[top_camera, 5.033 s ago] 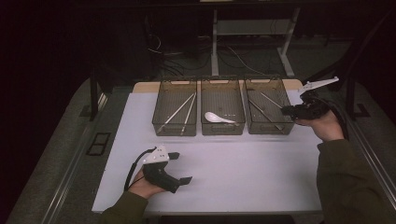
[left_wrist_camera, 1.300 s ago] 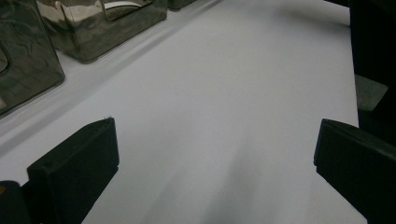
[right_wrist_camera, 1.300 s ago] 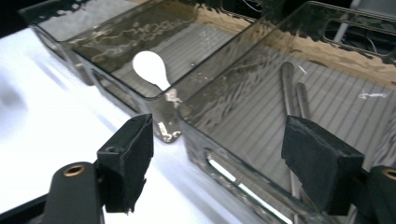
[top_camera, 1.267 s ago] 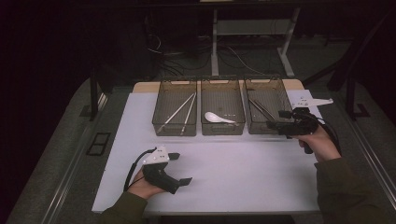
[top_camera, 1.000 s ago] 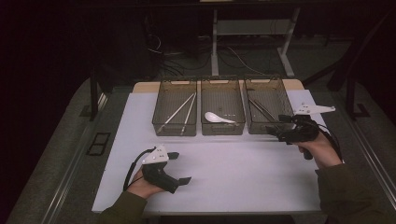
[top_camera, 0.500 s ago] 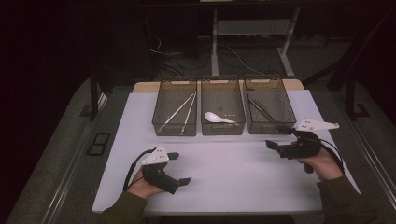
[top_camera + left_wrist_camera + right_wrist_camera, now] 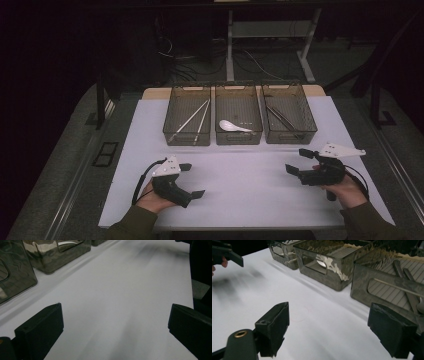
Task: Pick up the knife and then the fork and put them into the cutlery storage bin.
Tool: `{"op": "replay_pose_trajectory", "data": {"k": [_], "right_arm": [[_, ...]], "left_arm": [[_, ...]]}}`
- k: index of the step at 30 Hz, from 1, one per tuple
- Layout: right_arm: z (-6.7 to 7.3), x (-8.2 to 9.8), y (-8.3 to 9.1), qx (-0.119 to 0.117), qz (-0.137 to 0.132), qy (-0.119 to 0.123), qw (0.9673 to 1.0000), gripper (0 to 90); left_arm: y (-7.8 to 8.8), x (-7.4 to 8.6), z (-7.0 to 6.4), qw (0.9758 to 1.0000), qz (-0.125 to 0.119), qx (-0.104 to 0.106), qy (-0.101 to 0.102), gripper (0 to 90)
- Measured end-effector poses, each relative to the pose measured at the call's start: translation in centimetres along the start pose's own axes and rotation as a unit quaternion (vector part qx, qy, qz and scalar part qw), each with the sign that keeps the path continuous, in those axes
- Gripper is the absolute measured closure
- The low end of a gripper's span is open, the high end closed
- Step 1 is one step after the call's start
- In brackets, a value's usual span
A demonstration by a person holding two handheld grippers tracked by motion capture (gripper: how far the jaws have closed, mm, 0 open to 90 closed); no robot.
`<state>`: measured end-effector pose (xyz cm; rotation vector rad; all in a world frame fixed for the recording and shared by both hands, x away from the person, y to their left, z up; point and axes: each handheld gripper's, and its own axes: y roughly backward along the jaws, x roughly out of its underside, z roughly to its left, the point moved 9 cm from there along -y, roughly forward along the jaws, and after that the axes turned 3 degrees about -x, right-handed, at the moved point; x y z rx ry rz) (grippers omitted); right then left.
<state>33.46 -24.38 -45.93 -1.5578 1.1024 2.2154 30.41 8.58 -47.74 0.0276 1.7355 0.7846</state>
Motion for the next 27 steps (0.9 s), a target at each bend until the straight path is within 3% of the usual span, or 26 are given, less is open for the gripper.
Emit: {"op": "replay_pose_trajectory", "data": {"k": [10,27], "right_arm": [[0.6,1.6,0.3,-0.007,0.011,-0.006,0.9999,17.5],[1.7,3.5,-0.1,-0.015,0.04,0.014,0.999,17.5]], "left_arm": [[0.0,0.0,0.0,1.0,0.0,-0.001,0.001,0.0],[0.0,0.0,-0.1,1.0,0.001,-0.001,0.001,0.0]]}}
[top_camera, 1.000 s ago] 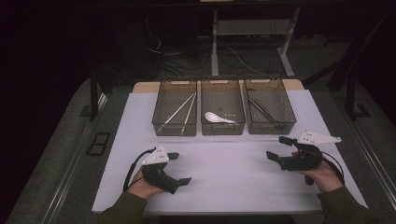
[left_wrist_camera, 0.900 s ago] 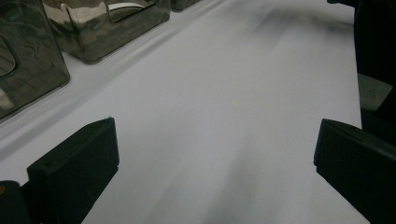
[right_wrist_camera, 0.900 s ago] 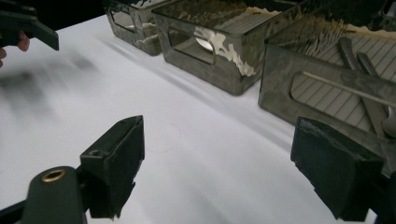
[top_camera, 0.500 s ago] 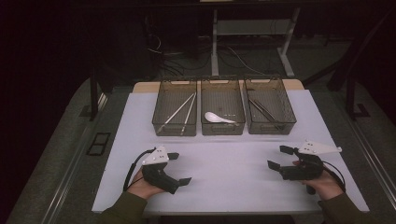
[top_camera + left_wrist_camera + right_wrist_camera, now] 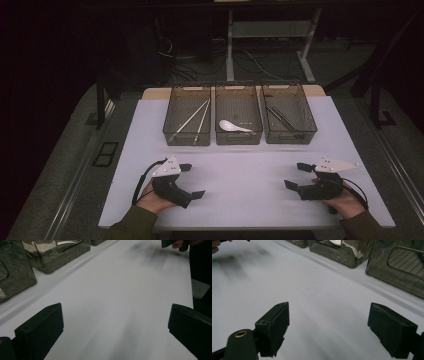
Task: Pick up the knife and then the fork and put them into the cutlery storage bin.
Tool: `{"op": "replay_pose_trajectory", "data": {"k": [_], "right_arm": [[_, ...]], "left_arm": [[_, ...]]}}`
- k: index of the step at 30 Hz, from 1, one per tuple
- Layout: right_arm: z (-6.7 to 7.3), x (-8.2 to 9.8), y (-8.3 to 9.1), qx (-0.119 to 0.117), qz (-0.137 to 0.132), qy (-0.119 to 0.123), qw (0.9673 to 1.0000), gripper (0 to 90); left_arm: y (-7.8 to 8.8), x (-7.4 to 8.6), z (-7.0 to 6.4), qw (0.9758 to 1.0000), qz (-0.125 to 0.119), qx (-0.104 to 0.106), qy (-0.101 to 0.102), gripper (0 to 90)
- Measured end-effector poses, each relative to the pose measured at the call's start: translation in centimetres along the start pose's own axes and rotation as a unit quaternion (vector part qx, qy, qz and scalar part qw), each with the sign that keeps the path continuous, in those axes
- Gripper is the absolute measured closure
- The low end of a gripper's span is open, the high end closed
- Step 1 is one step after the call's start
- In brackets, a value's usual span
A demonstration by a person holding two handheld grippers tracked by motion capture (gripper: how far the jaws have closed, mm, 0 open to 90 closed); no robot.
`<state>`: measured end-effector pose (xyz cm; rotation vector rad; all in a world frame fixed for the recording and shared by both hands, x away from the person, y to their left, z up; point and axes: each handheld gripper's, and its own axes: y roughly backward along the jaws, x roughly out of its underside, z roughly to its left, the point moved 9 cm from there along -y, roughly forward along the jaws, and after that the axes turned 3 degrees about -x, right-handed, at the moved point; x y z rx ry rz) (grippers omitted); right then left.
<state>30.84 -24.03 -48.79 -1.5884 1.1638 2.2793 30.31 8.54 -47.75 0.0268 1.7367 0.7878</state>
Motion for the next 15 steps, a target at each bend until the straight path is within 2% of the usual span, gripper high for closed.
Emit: {"op": "replay_pose_trajectory", "data": {"k": [15], "right_arm": [[0.09,0.09,-0.07,-0.001,0.005,0.002,1.0,17.5]], "left_arm": [[0.01,0.0,0.01,1.0,0.0,-0.001,-0.001,0.0]]}}
